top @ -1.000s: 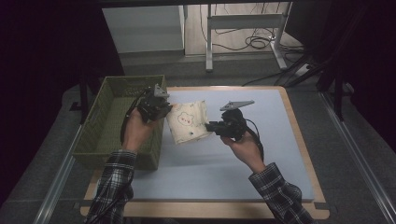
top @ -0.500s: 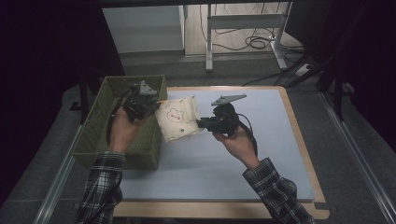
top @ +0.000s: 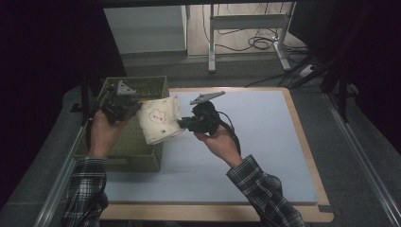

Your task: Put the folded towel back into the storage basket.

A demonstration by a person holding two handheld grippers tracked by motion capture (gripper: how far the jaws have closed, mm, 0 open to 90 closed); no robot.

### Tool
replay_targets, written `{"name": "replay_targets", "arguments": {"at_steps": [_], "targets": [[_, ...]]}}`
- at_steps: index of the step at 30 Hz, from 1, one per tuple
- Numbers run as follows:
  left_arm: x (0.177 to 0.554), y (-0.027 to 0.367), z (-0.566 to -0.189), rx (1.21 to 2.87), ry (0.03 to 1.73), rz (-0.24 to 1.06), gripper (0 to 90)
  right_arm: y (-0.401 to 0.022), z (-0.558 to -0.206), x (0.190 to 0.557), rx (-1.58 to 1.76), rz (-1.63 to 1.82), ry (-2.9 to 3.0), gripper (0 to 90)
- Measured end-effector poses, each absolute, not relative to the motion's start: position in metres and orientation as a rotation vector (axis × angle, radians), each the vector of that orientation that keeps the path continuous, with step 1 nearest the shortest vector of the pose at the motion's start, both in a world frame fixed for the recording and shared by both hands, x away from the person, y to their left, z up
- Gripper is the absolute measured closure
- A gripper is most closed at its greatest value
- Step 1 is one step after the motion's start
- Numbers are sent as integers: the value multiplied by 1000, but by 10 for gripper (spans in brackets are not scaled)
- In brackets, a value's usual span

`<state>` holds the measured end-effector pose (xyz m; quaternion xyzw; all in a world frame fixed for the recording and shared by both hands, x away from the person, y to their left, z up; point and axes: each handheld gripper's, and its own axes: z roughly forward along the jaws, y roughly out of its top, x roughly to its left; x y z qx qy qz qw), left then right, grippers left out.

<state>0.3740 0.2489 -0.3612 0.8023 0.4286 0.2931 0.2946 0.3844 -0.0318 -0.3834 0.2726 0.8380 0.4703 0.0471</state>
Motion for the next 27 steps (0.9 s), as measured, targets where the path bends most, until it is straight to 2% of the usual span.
{"name": "replay_targets", "arguments": {"at_steps": [14,27], "targets": [[365,299,-369,2105,1255,813,813,27,-397,382,816,1462,2594,807],[361,325,-385,2094,1314,806,817,81,-424,373,790,1435,2657,802]]}}
